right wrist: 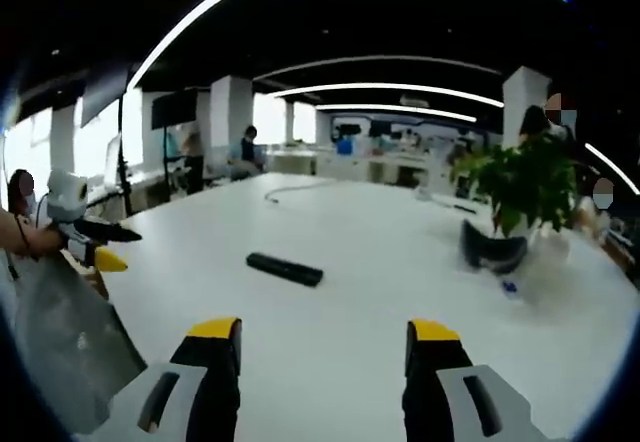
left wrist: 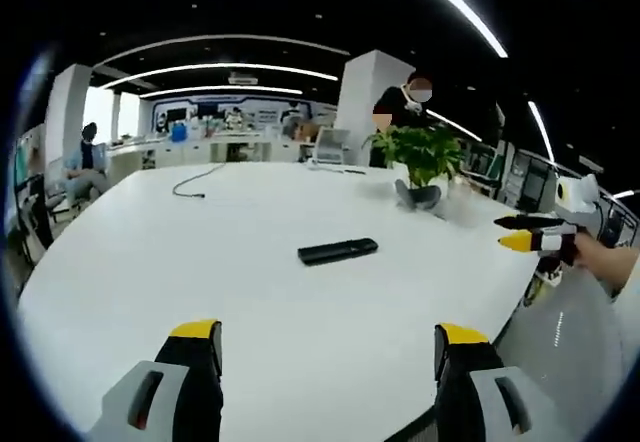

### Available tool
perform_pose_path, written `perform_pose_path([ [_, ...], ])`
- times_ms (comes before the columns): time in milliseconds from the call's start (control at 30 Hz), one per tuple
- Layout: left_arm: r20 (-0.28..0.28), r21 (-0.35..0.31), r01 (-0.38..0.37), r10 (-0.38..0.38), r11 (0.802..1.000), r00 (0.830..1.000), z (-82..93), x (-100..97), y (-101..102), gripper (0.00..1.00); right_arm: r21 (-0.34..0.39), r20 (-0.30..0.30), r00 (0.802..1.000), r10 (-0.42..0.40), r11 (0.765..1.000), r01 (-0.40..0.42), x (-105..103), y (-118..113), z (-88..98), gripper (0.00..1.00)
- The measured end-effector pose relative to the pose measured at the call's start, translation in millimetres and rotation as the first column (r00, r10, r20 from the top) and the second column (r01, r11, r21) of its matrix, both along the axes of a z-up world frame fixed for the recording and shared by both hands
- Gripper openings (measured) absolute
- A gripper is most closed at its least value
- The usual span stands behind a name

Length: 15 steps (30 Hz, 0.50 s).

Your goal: Press the specified remote control buttons in sequence, fully releasing each button before pressing the next.

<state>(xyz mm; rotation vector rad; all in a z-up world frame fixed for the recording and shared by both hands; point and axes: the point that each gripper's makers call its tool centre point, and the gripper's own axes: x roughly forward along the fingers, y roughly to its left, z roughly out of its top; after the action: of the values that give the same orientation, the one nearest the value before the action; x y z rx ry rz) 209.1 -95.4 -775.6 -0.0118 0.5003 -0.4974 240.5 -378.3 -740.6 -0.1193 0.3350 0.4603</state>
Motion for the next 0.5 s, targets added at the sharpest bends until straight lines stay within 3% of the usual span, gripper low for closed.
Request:
perform_pose_path([
  [167, -0.025, -0.037, 0.063, -0.064, 0.997, 0.998, -2.6, -3.5, -6.7, 0.92, 0.023, 0.001, 0.999, -0.05, 0.998, 0.05, 2.9, -8.8, 2.1, 0.65],
  [300, -0.046, -0.105, 0.033, -0.038, 0.994, 0.998, 1.0, 0.9, -1.1, 0.92, 0.03, -0.015, 0.997, -0.078, 0.997, 0.078, 3.9, -13.9, 0.0, 0.65],
  [367, -0.081, -0.192, -0.004, -0.012, 0.981, 0.997, 3.1, 6.1, 2.9, 0.92, 0.028, -0.024, 0.997, -0.068, 0.997, 0.069, 3.1, -12.0, -1.9, 0.65],
  [433, -0.11, -0.307, -0.052, 0.019, 0.95, 0.994, 8.5, 14.7, 7.5, 0.92, -0.002, -0.026, 0.998, -0.062, 0.998, 0.062, 2.8, -10.0, -3.3, 0.65],
  [500, -0.147, -0.371, -0.086, 0.033, 0.925, 0.989, 9.8, 21.5, 12.3, 0.92, -0.029, -0.031, 0.997, -0.067, 0.997, 0.066, 2.4, -11.1, -5.6, 0.64],
])
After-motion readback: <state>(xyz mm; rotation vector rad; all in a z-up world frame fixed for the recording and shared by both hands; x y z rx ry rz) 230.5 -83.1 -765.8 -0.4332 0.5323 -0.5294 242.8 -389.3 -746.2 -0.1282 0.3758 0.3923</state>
